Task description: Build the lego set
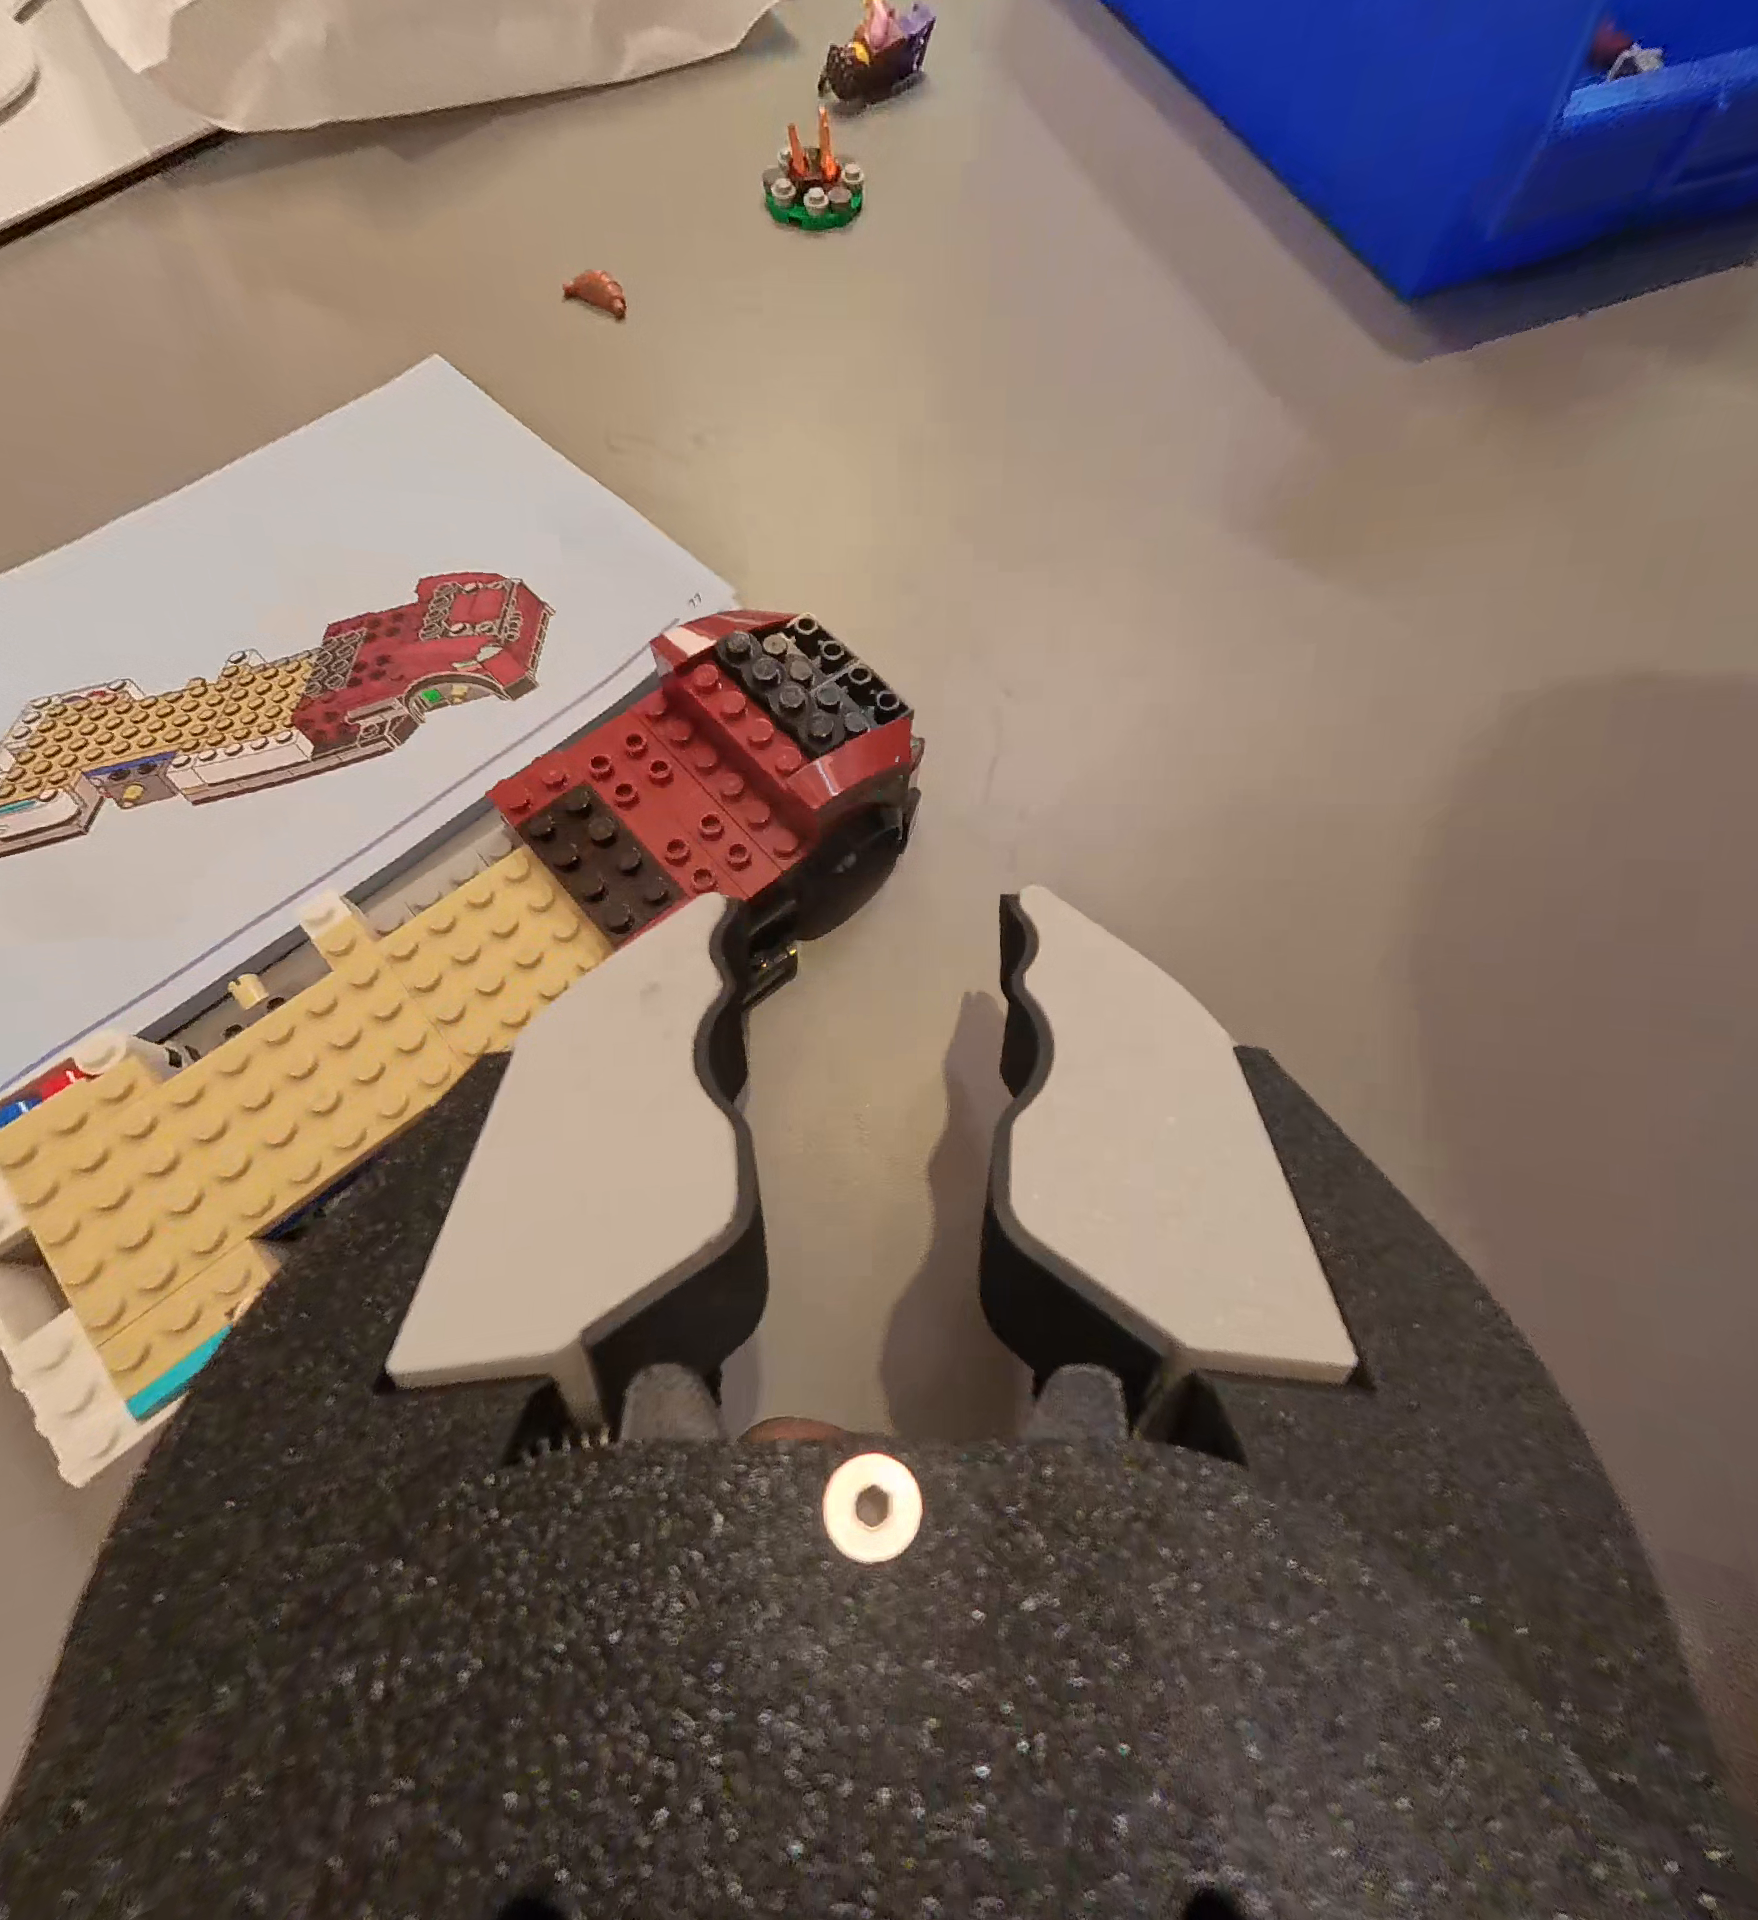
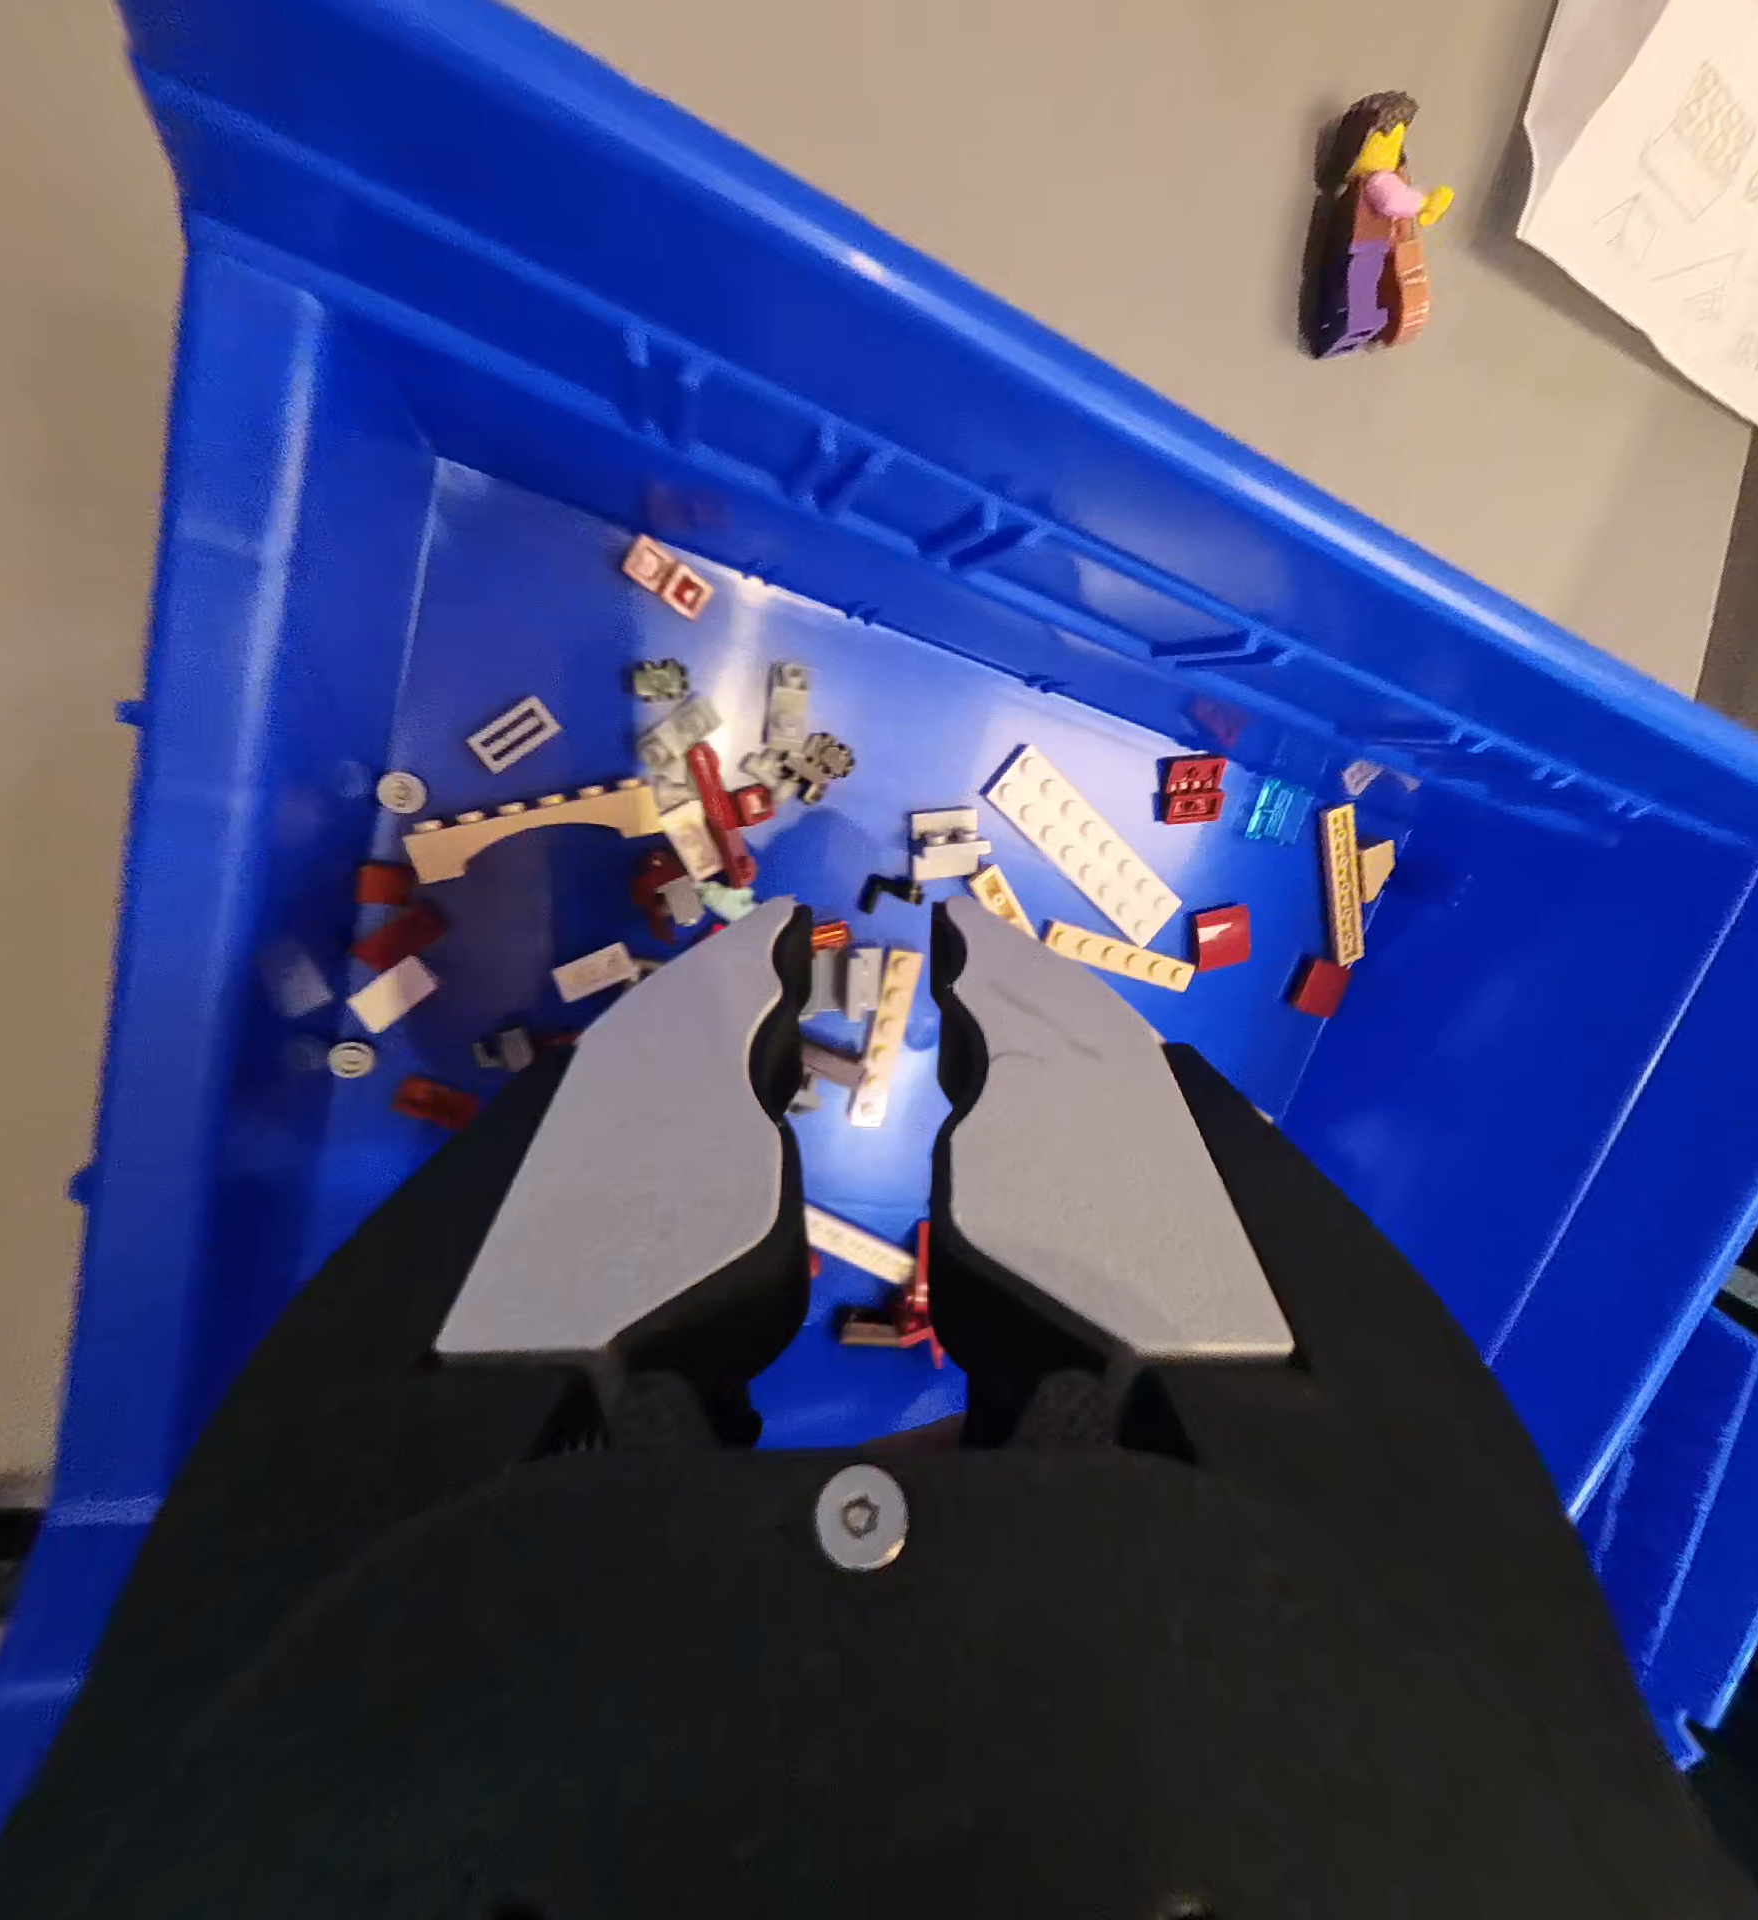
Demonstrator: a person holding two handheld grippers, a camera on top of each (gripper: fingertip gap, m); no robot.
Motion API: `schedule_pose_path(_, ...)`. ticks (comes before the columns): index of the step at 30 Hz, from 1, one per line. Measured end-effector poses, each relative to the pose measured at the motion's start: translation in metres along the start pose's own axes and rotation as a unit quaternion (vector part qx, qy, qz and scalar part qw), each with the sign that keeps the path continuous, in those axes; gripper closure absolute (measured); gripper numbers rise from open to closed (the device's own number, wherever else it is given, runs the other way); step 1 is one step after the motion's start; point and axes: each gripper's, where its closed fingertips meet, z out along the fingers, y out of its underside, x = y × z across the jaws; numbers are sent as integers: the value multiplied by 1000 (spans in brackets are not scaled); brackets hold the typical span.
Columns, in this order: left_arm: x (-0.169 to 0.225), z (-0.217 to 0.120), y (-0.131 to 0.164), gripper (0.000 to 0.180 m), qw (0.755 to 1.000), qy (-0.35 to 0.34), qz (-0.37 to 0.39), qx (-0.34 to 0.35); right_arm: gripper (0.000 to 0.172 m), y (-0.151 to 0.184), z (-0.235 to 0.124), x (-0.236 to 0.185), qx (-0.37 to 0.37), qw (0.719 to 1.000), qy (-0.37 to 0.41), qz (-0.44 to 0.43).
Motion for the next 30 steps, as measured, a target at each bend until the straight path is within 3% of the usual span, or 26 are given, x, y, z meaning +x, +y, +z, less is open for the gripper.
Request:
schedule_pose_path(11,1,2,2,134,1000,-4,6,-10,152,10,4,14,36,999,10,-4)
schedule_pose_path(17,3,1,0,134,1000,-12,19,-2,152,28,-17,24,-4,999,45,7)
schedule_pose_path(24,37,13,-14,134,999,44,28,13,152,65,-49,37,-30,994,89,55)
schedule_pose_path(30,67,30,-19,134,994,98,51,-5,152,79,-53,32,-47,993,82,69)
